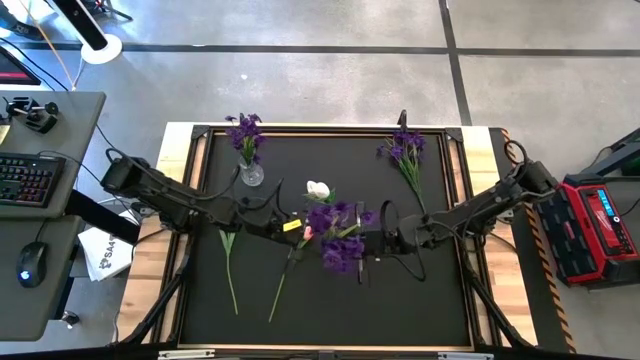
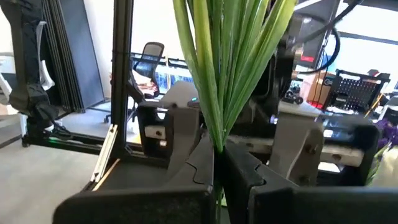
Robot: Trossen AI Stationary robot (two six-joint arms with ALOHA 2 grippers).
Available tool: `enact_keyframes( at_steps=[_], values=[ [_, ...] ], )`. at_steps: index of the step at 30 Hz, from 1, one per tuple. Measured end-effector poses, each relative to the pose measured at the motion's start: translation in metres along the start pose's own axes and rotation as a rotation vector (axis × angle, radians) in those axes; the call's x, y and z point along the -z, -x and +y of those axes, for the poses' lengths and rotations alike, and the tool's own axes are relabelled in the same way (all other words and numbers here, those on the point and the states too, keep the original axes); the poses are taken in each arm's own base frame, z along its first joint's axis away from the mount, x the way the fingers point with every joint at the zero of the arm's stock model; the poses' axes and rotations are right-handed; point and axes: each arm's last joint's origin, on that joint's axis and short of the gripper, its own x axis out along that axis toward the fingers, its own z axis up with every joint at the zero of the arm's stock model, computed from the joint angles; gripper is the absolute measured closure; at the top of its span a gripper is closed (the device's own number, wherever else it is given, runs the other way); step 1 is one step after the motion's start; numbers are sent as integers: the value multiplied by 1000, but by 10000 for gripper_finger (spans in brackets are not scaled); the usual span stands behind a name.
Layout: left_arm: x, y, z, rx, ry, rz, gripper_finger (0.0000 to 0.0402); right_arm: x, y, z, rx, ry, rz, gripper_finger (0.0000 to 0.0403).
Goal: Sort flowers into vase by color
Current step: Put the bottom violet flower into the left transparent flower vase
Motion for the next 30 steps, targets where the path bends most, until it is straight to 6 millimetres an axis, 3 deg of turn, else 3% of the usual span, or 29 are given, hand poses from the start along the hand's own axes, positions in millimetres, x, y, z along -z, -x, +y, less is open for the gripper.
enact_keyframes(
  at_steps=[9, 17, 21, 30],
  values=[
    [-2, 4, 1, -31, -1, 25, 266, 5, -1, 0, 33, 8, 41, 403],
    [0, 5, 1, -30, -21, 54, 361, 6, -1, 0, 36, -46, 55, 390],
    [2, 5, -2, -10, -13, 76, 396, 7, -1, 1, 15, -46, 56, 336],
    [1, 10, -17, -27, -24, 143, 400, -9, 11, 10, -23, -22, 5, 183]
  ],
)
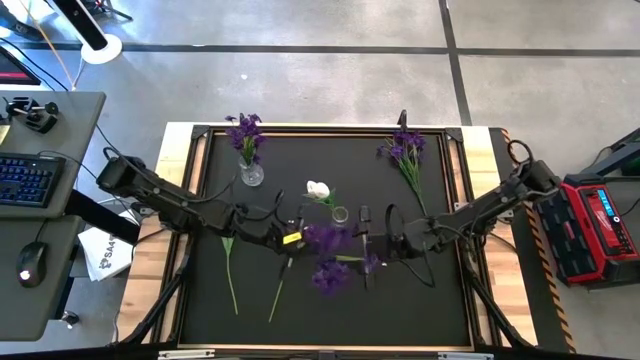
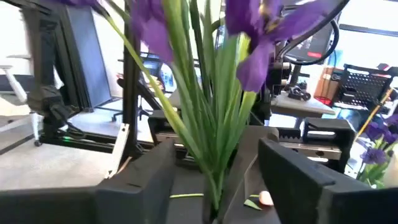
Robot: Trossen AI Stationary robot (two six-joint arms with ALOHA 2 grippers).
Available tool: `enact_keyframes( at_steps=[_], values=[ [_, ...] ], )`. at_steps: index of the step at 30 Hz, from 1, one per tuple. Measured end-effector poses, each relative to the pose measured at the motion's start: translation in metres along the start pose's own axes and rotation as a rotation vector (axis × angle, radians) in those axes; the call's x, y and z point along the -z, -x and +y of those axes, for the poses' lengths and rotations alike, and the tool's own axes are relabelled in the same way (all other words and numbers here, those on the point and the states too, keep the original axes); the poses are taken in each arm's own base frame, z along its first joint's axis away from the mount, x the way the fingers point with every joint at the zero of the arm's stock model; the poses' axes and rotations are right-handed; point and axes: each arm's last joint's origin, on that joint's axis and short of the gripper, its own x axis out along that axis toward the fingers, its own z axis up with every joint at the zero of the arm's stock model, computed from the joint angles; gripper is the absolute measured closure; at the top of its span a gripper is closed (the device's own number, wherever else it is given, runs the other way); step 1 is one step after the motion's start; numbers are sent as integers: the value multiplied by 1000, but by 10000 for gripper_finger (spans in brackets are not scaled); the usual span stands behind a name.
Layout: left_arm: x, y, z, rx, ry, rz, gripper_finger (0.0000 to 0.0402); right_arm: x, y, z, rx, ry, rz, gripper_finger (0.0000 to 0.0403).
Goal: Sort flowers into vase by color
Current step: Put the bottom violet flower into the left transparent flower vase
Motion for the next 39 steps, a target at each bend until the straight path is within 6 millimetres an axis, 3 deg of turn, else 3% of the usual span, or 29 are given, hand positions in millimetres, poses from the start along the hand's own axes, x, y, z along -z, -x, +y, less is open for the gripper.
enact_keyframes(
  at_steps=[4, 8, 15, 22, 27, 32, 39],
  values=[
    [-2, 11, -5, -48, -6, 20, 401, -7, 7, 5, -4, 1, -14, 154],
    [0, 31, -9, -113, 21, 21, 401, -7, 10, 12, 21, 19, 6, 152],
    [6, 92, 1, -364, 107, -24, 401, -6, 16, 23, 58, 48, 41, 155],
    [25, 155, 21, -793, 152, 12, 401, -5, 17, 24, 73, 70, 50, 155],
    [34, 189, 31, -919, 211, -49, 401, -4, 16, 22, 81, 72, 56, 155],
    [49, 210, 40, -1103, 211, -32, 401, -3, 16, 22, 79, 81, 65, 155],
    [75, 215, 47, -1218, 224, -16, 401, -3, 16, 22, 79, 82, 67, 155]
  ],
)
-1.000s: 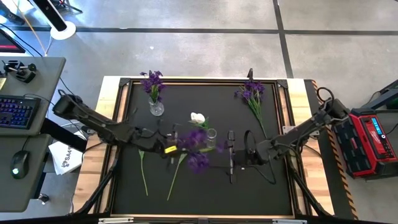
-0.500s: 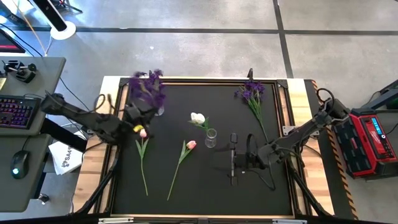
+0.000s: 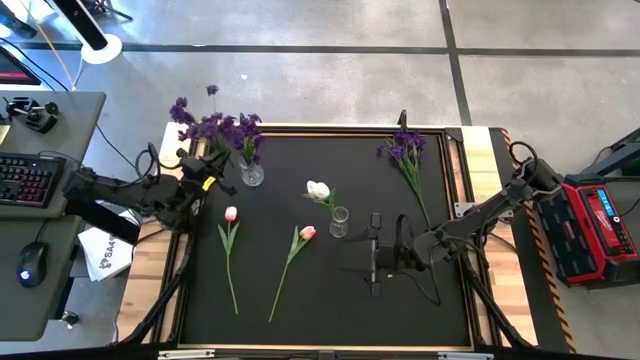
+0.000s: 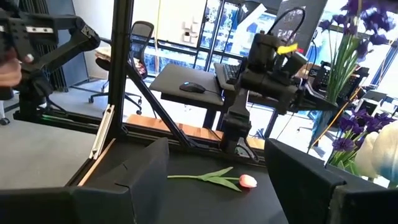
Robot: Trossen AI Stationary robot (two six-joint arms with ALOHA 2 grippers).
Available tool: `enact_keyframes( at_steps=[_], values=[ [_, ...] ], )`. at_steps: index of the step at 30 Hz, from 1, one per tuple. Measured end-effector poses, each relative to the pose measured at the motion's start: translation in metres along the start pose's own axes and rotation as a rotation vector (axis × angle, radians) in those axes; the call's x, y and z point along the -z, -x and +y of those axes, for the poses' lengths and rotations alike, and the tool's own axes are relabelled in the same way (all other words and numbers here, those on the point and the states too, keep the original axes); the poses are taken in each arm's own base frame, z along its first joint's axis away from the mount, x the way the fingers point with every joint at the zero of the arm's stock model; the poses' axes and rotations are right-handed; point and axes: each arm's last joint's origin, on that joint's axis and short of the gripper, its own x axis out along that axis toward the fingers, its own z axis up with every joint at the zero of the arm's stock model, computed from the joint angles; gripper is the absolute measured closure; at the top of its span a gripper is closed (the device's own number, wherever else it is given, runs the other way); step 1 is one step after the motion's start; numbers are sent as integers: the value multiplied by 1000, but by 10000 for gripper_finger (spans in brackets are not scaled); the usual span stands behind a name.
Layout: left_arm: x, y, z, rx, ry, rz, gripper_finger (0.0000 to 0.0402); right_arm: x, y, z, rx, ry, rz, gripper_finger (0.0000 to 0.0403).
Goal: Sort flowers into vase by color
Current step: Put the bottom violet flower into the left transparent flower vase
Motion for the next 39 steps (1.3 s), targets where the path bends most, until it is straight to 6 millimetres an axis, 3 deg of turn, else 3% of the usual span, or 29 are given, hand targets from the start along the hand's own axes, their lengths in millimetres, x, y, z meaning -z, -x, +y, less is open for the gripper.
enact_keyframes(
  at_steps=[5, 17, 39],
  values=[
    [7, -10, 6, -79, 25, -27, 401, 0, 0, 0, 0, 0, 0, 155],
    [36, -35, 20, 8, 159, -140, 401, 0, 0, 0, 1, 15, 0, 155],
    [72, -39, 19, 54, 135, 79, 387, 0, 0, 0, 1, 7, -1, 155]
  ],
)
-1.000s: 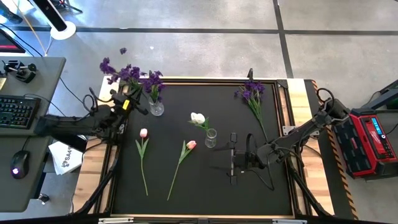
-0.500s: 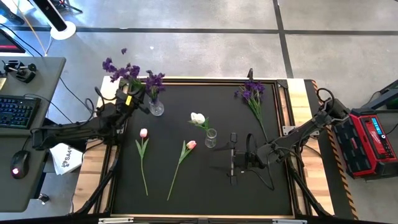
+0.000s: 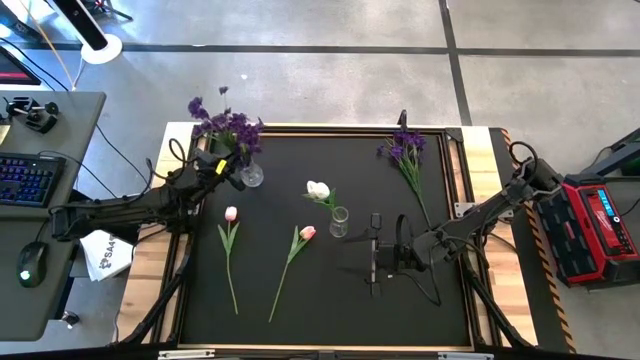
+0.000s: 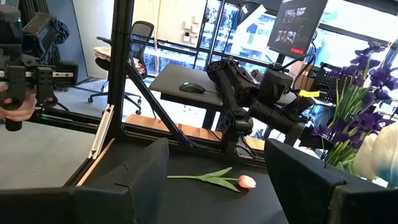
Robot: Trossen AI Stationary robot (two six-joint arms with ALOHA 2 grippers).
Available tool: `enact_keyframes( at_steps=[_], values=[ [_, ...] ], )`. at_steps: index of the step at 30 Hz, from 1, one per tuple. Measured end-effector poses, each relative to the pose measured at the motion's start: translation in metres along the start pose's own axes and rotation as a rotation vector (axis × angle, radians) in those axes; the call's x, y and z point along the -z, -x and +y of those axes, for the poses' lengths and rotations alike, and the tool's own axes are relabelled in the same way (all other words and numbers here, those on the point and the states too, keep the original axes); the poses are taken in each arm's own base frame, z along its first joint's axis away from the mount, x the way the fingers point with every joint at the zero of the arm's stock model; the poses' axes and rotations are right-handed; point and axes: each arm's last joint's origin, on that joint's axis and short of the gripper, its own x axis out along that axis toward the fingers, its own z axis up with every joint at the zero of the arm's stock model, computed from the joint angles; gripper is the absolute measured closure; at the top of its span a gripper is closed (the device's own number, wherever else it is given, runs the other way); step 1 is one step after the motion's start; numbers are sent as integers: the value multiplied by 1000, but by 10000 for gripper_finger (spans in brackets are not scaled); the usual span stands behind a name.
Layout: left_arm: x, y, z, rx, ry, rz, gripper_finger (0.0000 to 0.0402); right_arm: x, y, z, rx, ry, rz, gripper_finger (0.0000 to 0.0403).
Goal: Sort flowers into vase by color
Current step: Put the bottom violet flower into the left transparent flower vase
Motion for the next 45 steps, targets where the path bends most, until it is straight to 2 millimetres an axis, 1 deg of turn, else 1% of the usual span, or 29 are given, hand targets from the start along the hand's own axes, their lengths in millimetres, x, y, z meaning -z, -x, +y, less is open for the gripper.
enact_keyframes(
  at_steps=[4, 12, 15, 19, 24, 31, 34, 36, 40, 45],
  values=[
    [1, 0, 0, -1, 6, 7, 365, 0, 0, 0, 0, 0, 0, 155],
    [4, 0, 1, -2, -16, 33, 301, 0, 0, 0, 0, 0, 0, 155],
    [3, 0, 0, -1, -34, 61, 283, 0, 0, 0, 0, 0, 0, 155],
    [-7, 2, 0, -7, -56, 123, 268, 0, 0, 0, 0, 0, 0, 155],
    [-29, 6, -1, 24, -74, 160, 261, 0, 0, 0, 0, 0, 0, 155],
    [-54, 12, -3, 81, -67, 171, 261, 0, 0, 0, 0, 0, 0, 155],
    [-60, 13, -3, 86, -65, 157, 264, 0, 0, 0, 0, 0, 0, 155],
    [-61, 13, -3, 86, -74, 154, 272, 0, 0, 0, 0, 0, 1, 155],
    [-60, 13, -3, 84, -76, 155, 309, 0, 0, 0, 0, 0, 1, 155],
    [-59, 11, -4, 81, -65, 166, 376, 0, 0, 0, -1, 2, 4, 155]
  ],
)
